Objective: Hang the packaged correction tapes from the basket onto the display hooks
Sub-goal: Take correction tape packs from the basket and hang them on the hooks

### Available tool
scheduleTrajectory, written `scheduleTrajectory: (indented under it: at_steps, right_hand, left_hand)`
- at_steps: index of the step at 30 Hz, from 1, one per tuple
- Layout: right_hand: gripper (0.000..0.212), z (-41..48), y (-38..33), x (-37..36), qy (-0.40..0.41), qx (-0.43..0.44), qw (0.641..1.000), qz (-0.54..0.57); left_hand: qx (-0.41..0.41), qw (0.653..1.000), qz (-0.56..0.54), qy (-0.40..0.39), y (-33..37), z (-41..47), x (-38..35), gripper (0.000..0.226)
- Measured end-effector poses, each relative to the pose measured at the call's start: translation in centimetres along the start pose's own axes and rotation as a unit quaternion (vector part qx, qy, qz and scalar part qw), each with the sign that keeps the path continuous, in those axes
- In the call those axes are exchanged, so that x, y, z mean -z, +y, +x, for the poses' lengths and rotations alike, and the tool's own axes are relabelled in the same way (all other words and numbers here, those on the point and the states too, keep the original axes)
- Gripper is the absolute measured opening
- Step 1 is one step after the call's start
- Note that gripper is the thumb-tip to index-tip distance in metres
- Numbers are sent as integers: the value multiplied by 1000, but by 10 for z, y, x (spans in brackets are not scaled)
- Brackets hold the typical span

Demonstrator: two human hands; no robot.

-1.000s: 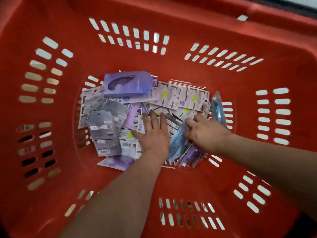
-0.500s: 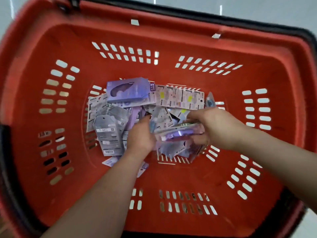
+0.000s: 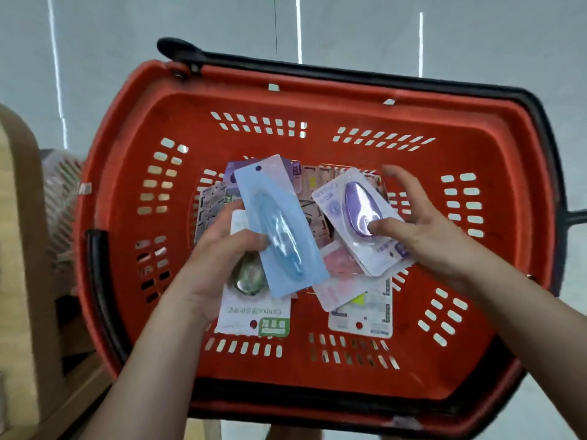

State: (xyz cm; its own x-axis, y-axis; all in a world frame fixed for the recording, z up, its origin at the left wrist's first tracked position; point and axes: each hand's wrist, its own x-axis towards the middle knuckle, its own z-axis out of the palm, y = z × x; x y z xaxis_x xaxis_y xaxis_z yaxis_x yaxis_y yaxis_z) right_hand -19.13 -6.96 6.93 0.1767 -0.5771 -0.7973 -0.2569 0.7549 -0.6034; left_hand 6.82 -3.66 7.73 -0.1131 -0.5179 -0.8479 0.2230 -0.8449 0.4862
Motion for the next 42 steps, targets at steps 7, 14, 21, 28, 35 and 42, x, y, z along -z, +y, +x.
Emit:
scheduleTrajectory:
  at_steps: [7, 14, 21, 28, 35, 42]
  right_hand:
    - [42, -19, -31, -20, -25, 33, 999, -30]
    - [35, -53, -56, -33, 38, 60, 997, 10]
    - [14, -119, -121, -39, -10, 141, 990, -16]
    - [12, -190, -164, -20, 51, 154, 987, -5]
    - [11, -288, -212, 0, 3, 205, 976, -78]
    - [11, -384, -230, -1, -46, 223, 973, -37]
  left_hand:
    - [-24, 995, 94, 22, 3, -24, -33, 58]
    - [-94, 990, 45, 96, 25, -63, -48, 56]
    - [-143, 985, 47, 86, 57, -133, -73, 56]
    - [-151, 979, -7, 136, 86, -214, -107, 31]
    - [-213, 925, -160, 273, 113, -329, -143, 17]
    - [-327, 770, -388, 386, 134, -443, -184, 13]
